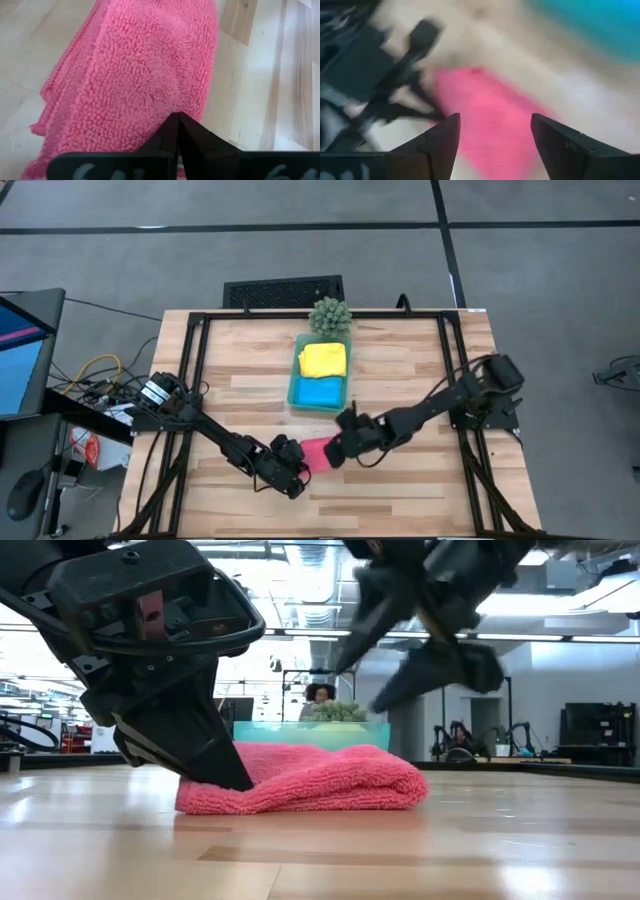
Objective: Fold microfiber towels
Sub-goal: Put the pink micro fiber cloth into the bin on top of the blue micro fiber cloth
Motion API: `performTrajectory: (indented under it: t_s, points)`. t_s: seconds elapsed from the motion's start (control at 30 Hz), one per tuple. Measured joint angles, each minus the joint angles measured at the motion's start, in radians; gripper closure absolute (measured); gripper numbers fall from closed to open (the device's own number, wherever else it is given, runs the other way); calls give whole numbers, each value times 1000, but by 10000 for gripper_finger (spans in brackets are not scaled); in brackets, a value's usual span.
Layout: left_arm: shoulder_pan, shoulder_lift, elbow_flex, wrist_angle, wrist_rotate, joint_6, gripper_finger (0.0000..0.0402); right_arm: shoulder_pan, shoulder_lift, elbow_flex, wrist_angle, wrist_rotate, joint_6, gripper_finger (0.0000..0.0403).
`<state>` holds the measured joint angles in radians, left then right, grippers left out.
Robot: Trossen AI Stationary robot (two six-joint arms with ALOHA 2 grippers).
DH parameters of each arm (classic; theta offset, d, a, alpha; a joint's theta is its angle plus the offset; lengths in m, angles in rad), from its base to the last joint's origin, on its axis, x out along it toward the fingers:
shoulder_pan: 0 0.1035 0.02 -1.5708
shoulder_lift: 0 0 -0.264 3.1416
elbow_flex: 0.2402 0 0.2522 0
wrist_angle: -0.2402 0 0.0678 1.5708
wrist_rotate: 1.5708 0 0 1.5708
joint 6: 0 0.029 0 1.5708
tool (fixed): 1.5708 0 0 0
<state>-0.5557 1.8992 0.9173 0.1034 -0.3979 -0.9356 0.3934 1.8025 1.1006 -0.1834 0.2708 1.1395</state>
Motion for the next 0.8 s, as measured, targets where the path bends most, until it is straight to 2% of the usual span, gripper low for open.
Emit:
performTrajectory:
  t_s: [0.1, 0.23, 0.47, 0.67, 0.8]
  points:
    - [7, 0, 0, 4, 4, 0, 402, 0, -55, -3, -164, 68, 38, 134]
    - [10, 0, -1, 12, 7, 0, 402, -10, -58, -3, -272, 27, 94, 133]
    - [10, 0, -1, 16, 19, -1, 402, 12, 46, -32, -53, -42, 177, 131]
    - [11, 0, -1, 17, 20, -1, 402, 31, 128, -37, 38, -46, 206, 132]
    - [11, 0, -1, 18, 20, 7, 402, 28, 167, -35, 126, -52, 189, 157]
